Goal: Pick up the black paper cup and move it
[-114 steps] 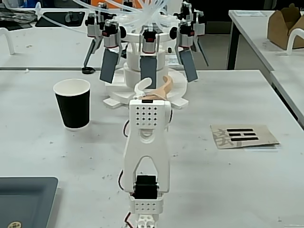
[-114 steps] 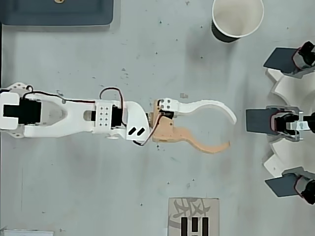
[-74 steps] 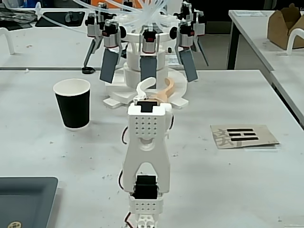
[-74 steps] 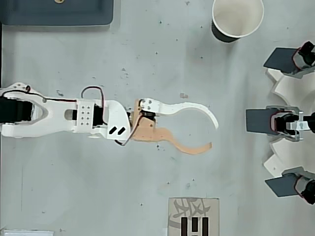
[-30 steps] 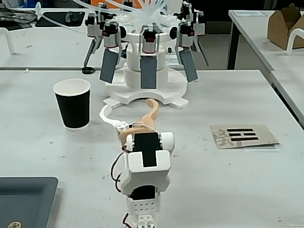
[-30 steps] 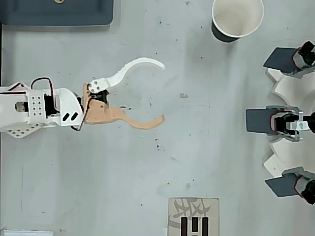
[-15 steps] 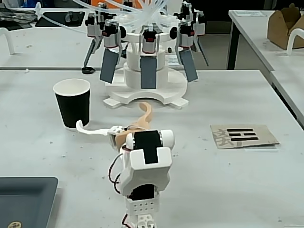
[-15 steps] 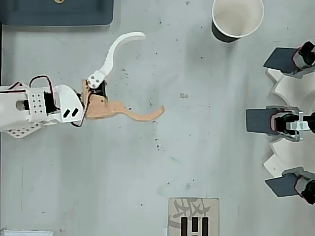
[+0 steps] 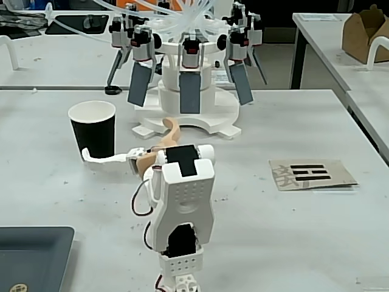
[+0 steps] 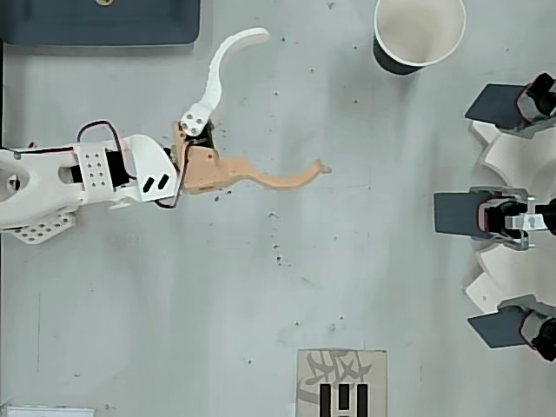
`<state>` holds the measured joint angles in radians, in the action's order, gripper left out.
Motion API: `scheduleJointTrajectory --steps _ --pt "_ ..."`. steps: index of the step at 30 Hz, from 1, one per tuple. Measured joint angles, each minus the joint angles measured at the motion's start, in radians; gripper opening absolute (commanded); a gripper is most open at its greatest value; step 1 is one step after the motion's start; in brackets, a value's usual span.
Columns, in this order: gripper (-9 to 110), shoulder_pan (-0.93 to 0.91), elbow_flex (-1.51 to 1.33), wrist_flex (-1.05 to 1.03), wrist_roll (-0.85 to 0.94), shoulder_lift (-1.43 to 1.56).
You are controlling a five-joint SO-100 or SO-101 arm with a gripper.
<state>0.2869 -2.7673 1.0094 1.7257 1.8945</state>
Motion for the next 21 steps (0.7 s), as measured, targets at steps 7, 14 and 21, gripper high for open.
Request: scheduleJointTrajectory --steps 7,14,21 --pt "53 0.021 0.109 -0.018 0.015 -0.106" --pt "52 0.048 0.273 -0.018 0.025 -0.259" --pt "52 0.048 0.428 -0.018 0.025 -0.399"
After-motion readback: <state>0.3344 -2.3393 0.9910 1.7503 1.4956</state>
